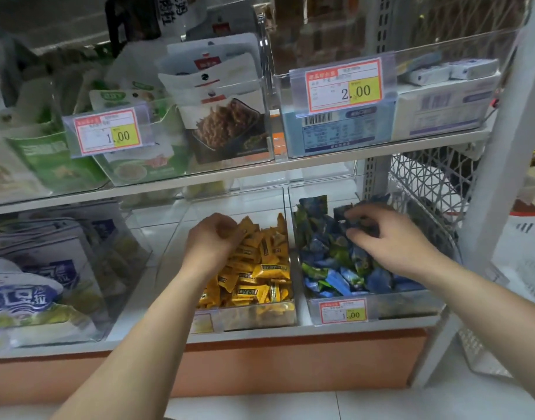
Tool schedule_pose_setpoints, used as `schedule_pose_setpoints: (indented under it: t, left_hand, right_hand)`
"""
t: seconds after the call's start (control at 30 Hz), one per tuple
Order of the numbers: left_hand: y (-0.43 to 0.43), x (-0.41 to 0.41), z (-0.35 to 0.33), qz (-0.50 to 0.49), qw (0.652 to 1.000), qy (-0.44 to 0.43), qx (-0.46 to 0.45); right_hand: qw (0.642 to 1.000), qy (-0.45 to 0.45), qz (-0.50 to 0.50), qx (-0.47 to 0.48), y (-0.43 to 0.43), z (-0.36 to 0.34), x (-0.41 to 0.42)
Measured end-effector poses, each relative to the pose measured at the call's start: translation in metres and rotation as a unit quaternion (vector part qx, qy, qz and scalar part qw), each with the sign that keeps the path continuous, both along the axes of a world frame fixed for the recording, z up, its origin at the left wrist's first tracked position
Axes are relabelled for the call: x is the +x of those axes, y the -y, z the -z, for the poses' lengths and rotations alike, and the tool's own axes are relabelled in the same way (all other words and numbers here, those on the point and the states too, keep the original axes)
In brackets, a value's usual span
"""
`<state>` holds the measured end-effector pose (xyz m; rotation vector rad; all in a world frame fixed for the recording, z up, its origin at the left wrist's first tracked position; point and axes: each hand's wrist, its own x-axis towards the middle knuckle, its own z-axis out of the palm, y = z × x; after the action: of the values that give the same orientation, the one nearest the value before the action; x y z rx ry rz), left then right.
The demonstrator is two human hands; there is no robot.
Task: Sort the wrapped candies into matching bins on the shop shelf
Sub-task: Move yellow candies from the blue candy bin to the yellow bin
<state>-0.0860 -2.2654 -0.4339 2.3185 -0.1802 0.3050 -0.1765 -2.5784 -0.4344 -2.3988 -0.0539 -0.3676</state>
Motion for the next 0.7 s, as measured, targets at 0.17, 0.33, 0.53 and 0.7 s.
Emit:
schedule_pose_setpoints:
  t: [0.17, 0.33, 0.53, 0.7]
  left_hand:
    - [0.032, -0.01, -0.004, 0.03, 0.986, 0.105, 0.125]
    - [0.078, -0.035, 0.013, 0.154, 0.954, 0.1, 0.236]
    - [0.077, -0.034, 0.028, 0.17, 0.959, 0.061, 0.22]
    - [0.075, -0.034, 0.032, 0.177, 0.965, 0.047, 0.189]
  right_hand:
    - [0.98, -0.057, -0.134, -0.137, -0.01, 0.012, -0.009]
    - [0.945, -0.221, -0.151, -0.186, -0.019, 0.033, 0.011]
    - [0.943, -0.135, -0.085, -0.291, -0.017, 0.042, 0.046]
    - [0.953, -0.067, 0.018, -0.294, -0.009, 0.041, 0.071]
